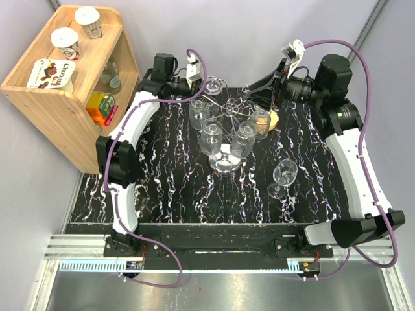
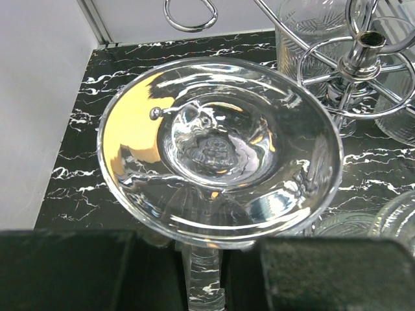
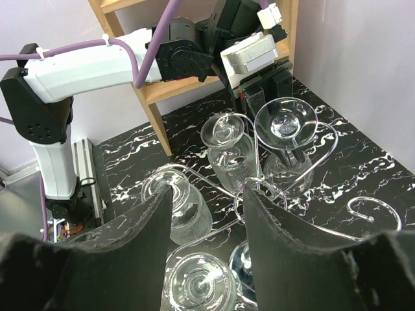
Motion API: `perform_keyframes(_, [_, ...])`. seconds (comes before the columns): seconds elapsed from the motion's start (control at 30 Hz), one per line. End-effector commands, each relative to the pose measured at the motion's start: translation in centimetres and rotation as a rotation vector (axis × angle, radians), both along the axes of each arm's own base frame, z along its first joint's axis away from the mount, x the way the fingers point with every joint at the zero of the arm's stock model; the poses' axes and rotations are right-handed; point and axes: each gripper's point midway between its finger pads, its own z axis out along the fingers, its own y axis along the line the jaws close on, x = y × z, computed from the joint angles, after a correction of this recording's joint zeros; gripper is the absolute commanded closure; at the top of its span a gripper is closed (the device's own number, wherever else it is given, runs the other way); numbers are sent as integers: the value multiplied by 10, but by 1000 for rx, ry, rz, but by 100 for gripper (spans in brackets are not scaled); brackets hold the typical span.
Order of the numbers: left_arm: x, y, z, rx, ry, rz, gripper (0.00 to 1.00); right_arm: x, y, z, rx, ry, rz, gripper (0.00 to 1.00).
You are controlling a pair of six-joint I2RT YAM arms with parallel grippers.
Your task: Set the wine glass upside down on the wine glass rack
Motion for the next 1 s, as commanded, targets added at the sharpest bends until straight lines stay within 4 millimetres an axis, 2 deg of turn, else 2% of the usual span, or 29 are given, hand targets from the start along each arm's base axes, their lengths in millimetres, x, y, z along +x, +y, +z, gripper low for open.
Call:
perform_keyframes(0.0, [1, -14, 25, -35, -134, -42, 100, 8, -3, 0, 0, -19, -13, 45])
perform_keyframes(0.23, [3, -27, 20, -16, -193, -41, 100, 15, -2, -4, 2, -6, -16, 45])
perform_keyframes(0.4, [15, -29, 14, -12, -240, -13, 100, 26, 0, -14, -1, 19, -23, 46])
perform_keyframes(0.6, [22, -29, 22, -31, -265, -2, 100, 45, -4, -29, -31, 32, -86, 48])
perform_keyframes(0.77, [39, -13, 38, -98, -216, 56, 100, 52, -4, -36, -48, 41, -91, 45])
perform_keyframes(0.87, [54, 8, 57, -169, -199, 94, 100, 54, -4, -36, -51, 36, -94, 44])
perform_keyframes(0.97, [58, 25, 70, -207, -169, 100, 100, 56, -3, -39, -52, 44, -91, 44])
